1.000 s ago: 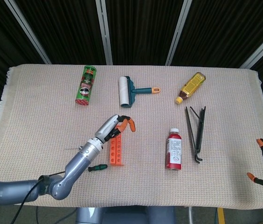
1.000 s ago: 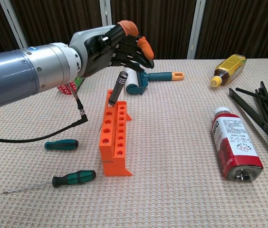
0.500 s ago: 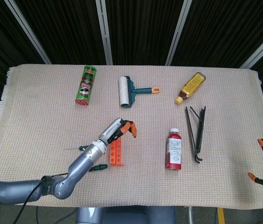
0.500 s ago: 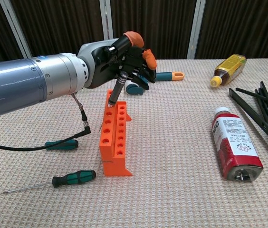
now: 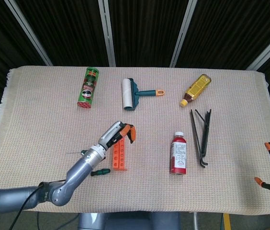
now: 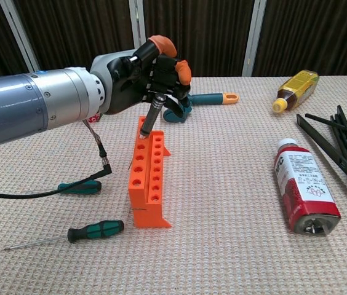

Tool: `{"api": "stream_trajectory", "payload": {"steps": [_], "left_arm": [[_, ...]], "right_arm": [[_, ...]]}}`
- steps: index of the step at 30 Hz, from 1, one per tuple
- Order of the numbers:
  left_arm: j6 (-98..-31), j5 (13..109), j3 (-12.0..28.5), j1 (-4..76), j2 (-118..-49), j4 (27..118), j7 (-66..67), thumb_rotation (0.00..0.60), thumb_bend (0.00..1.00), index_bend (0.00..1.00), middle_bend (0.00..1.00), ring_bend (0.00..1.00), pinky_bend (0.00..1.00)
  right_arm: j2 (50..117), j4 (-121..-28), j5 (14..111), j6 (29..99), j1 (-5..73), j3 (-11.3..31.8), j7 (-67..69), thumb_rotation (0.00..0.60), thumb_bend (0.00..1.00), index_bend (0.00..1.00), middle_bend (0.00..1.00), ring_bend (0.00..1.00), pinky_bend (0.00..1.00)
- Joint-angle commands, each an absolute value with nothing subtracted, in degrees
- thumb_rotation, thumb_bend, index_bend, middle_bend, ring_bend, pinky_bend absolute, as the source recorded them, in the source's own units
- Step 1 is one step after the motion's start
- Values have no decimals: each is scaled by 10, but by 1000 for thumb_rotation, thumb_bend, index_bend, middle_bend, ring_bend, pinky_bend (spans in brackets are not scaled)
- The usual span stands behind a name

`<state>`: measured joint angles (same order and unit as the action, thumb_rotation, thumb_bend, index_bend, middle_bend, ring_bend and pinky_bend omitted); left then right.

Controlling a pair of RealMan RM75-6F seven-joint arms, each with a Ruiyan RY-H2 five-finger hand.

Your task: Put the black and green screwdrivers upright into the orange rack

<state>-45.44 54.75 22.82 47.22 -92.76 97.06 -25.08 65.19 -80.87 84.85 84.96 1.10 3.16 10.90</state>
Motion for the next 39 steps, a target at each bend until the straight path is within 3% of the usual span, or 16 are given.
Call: {"api": "stream_trajectory", "payload": {"steps": [1,24,39], "left_arm": [[-458,558,226,463,-923,975,-261,97,704,677,706,504,499],[-455,625,216,414,-886,996,-346,100,705,687,726,524,534],[-466,636,218,402,-891,965,-380,98,703,709,759,554,555]], "right_arm": [[652,-809,848,849,11,32,109,600,0,8,50,0,0],[651,-817,848,842,17,33,97,600,0,8,50,0,0],[650,-827,846,837,21,35,84,600,0,8,50,0,0]]}}
